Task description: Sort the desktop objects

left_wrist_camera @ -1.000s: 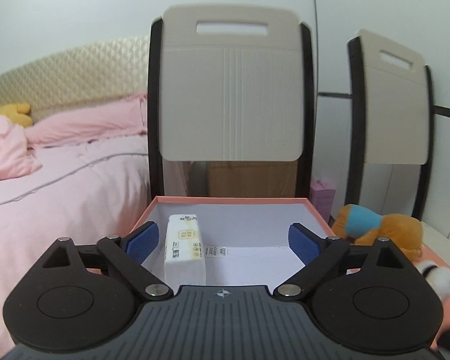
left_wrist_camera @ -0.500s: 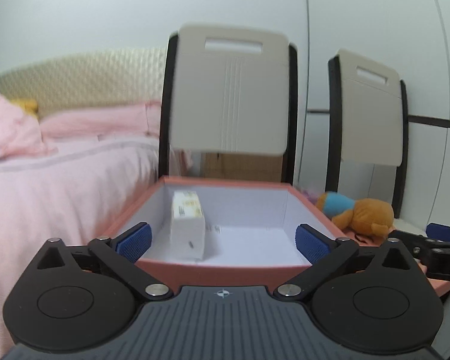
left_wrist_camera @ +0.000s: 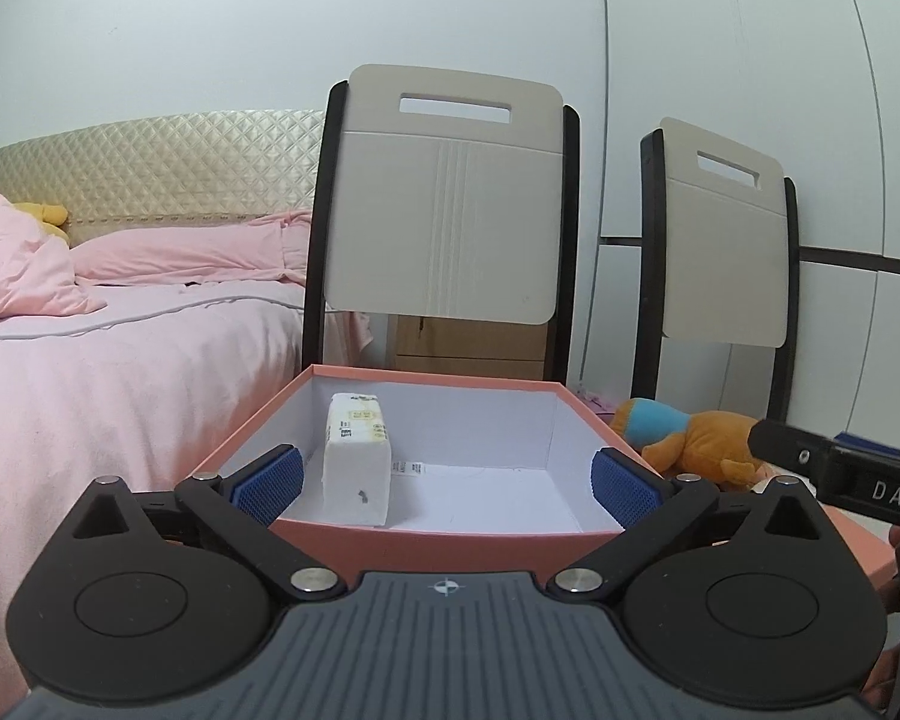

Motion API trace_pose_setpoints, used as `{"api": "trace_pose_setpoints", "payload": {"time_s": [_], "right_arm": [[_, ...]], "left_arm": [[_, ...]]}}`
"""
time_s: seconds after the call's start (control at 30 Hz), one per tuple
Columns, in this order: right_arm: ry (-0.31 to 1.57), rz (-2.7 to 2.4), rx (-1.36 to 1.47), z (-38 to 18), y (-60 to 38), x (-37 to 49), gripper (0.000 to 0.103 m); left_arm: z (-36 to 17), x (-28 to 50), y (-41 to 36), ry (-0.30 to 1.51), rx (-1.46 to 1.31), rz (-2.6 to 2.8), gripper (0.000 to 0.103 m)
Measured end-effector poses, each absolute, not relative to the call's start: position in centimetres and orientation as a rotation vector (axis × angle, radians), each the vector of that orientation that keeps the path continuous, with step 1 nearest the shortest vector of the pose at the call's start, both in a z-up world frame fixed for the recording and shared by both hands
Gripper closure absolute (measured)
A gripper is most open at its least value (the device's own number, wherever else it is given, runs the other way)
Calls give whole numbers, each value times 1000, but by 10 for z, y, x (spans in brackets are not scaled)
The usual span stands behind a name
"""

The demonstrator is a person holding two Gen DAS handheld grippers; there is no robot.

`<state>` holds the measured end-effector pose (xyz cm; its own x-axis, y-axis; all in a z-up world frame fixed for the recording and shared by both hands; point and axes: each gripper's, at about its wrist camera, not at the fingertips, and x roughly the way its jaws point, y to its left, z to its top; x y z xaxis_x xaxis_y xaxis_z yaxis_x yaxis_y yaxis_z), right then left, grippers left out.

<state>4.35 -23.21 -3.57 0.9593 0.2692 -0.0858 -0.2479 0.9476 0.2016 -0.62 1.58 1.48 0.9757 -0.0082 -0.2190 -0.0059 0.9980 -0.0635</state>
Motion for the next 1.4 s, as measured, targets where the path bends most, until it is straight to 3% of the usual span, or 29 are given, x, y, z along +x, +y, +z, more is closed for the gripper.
{"api": "trace_pose_setpoints", "payload": {"time_s": [0.57, 0.87, 1.13, 1.27, 1.4], "right_arm": [[206, 328, 163, -24, -265, 35, 0], [214, 243, 64, -9, -293, 101, 0], [360, 214, 84, -48, -324, 156, 1], [443, 182, 66, -66, -327, 168, 13], [520, 125, 66, -81, -329, 175, 38]], "left_arm": [[13, -12, 11, 222, -54, 6, 0], [12, -10, 14, 228, -67, 42, 0], [8, -5, 17, 239, -79, 72, 0], [8, -3, 17, 248, -68, 77, 0], [7, -2, 16, 251, -60, 77, 0]]}}
